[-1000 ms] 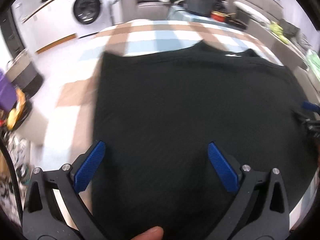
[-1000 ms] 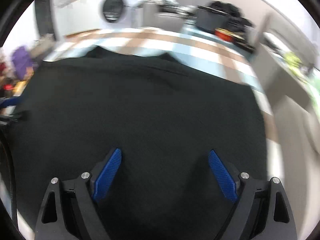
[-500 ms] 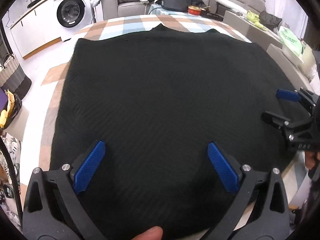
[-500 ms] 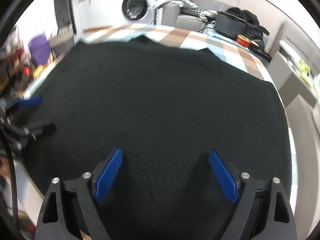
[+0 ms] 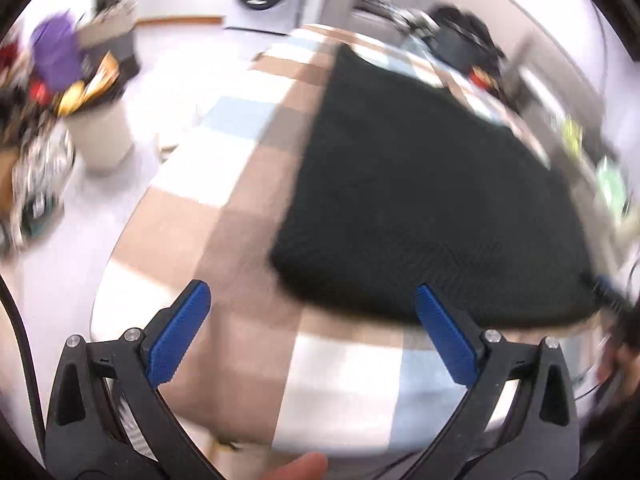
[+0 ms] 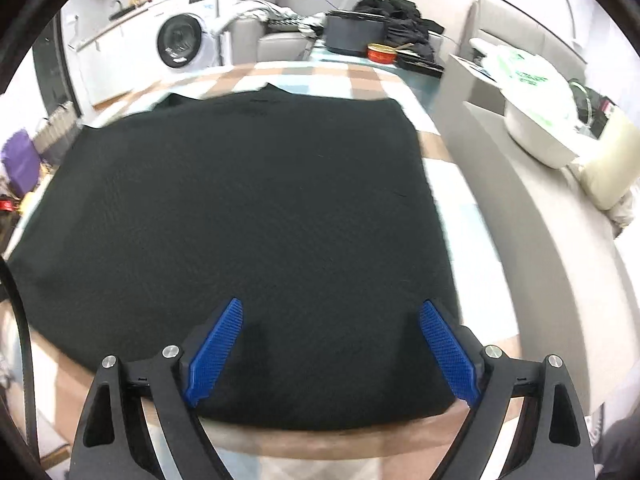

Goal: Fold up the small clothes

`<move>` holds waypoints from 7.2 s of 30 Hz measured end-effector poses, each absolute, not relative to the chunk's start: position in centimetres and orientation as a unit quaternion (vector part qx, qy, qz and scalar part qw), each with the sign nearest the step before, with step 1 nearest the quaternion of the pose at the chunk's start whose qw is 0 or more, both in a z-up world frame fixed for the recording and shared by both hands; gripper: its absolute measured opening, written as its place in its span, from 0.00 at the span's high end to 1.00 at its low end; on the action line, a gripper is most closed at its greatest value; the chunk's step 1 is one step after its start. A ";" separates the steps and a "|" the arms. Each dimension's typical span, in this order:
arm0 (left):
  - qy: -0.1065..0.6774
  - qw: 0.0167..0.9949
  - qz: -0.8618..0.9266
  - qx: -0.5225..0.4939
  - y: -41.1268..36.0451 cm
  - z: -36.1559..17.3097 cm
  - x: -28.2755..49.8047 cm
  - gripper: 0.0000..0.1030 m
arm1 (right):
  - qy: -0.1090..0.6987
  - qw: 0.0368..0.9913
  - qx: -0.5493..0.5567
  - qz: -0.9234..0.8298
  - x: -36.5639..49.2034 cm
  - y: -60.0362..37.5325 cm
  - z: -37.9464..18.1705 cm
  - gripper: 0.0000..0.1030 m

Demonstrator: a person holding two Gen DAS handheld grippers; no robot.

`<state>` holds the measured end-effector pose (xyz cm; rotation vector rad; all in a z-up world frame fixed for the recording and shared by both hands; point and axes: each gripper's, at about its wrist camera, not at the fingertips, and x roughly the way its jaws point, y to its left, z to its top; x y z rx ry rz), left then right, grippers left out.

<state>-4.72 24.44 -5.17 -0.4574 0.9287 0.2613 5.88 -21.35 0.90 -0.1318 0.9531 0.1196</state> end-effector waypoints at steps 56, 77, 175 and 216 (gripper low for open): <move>0.410 0.855 -0.318 0.003 -9.4 4.0 10.4 0.83 | 0.425 0.904 0.042 -0.012 2.7 -28.1 2.8 0.46; 0.457 0.867 -0.196 -0.040 2.2 -1.3 8.1 0.38 | 0.492 0.823 0.212 0.188 5.7 -27.2 1.4 0.40; 0.450 0.878 -0.091 -0.134 10.1 -0.8 13.1 0.14 | 0.479 0.855 0.100 0.170 23.0 -24.5 1.1 0.47; 0.460 0.874 -0.120 -0.100 6.3 -1.7 10.7 0.13 | 0.497 0.836 0.107 0.205 9.7 -26.1 2.2 0.68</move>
